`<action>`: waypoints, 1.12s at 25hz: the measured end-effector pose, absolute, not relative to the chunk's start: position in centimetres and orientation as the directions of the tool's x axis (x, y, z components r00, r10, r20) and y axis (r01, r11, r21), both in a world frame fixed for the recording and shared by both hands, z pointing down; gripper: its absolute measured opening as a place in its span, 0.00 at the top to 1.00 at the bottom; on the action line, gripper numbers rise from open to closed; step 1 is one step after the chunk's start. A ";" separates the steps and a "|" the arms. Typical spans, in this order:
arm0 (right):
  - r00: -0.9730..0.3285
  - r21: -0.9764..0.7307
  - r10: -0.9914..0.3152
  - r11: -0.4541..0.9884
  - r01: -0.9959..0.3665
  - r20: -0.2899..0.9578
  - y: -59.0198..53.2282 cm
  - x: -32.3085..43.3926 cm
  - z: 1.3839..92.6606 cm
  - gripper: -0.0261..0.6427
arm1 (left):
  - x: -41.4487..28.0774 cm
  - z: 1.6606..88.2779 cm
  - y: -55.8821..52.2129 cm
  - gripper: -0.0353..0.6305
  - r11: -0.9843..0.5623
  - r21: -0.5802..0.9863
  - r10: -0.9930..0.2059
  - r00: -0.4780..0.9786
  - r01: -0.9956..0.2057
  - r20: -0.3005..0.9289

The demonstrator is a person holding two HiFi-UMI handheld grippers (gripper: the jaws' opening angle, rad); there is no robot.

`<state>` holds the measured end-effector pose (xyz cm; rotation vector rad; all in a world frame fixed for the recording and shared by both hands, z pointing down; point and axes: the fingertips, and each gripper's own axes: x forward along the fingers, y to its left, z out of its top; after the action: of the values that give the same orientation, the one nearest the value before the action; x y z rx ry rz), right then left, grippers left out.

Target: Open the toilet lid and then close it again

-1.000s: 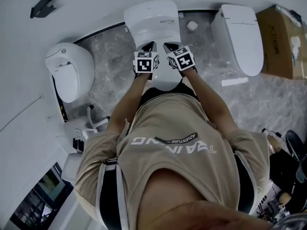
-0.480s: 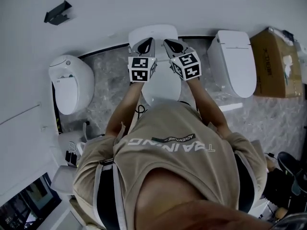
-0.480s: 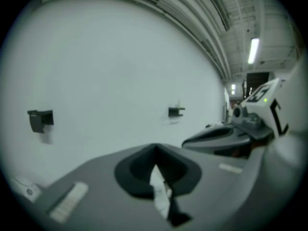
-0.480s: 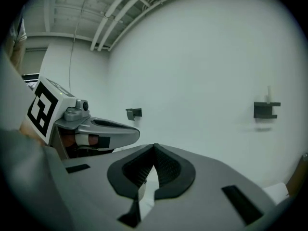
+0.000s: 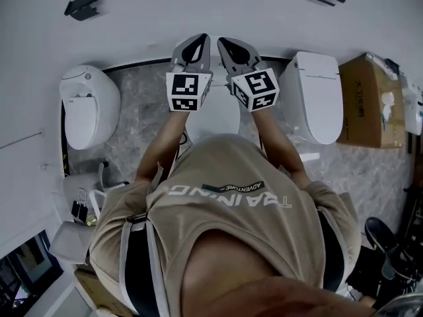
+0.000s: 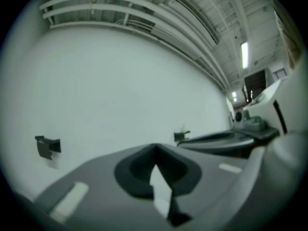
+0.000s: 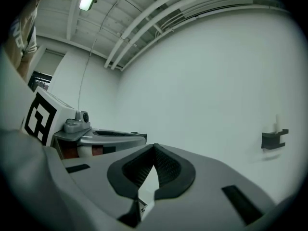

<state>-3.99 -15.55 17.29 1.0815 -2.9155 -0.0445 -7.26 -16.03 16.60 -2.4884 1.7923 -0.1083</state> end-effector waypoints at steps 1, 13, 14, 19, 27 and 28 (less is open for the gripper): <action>-0.758 0.044 -0.652 0.758 -0.651 0.013 -15.4 -4.0 17.0 0.95 | -7.4 16.1 -16.0 0.94 -0.309 -0.100 -0.950 0.311 -0.946 -0.005; -0.725 0.114 -0.685 0.716 -0.689 -0.079 -14.1 -2.6 13.7 0.95 | -7.5 14.3 -14.4 0.94 -0.288 -0.143 -0.950 0.301 -0.947 -0.078; -0.724 0.120 -0.685 0.715 -0.689 -0.076 -14.0 -2.5 13.7 0.95 | -7.4 14.3 -14.2 0.94 -0.289 -0.143 -0.950 0.302 -0.947 -0.079; -0.712 0.124 -0.699 0.702 -0.701 -0.066 -13.9 -1.7 13.6 0.95 | -7.0 13.7 -13.9 0.94 -0.290 -0.148 -0.949 0.305 -0.945 -0.085; -0.713 0.111 -0.698 0.705 -0.701 -0.071 -13.3 -1.6 13.7 0.95 | -6.8 13.5 -12.8 0.94 -0.305 -0.162 -0.945 0.320 -0.938 -0.071; -0.715 0.107 -0.695 0.707 -0.699 -0.071 -13.3 -1.7 13.7 0.95 | -6.9 13.4 -12.8 0.94 -0.303 -0.162 -0.945 0.318 -0.939 -0.075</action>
<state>-1.69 -13.27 13.71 1.1945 -2.9256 -0.2002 -6.89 -12.75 13.36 -2.4029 1.7375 -0.0512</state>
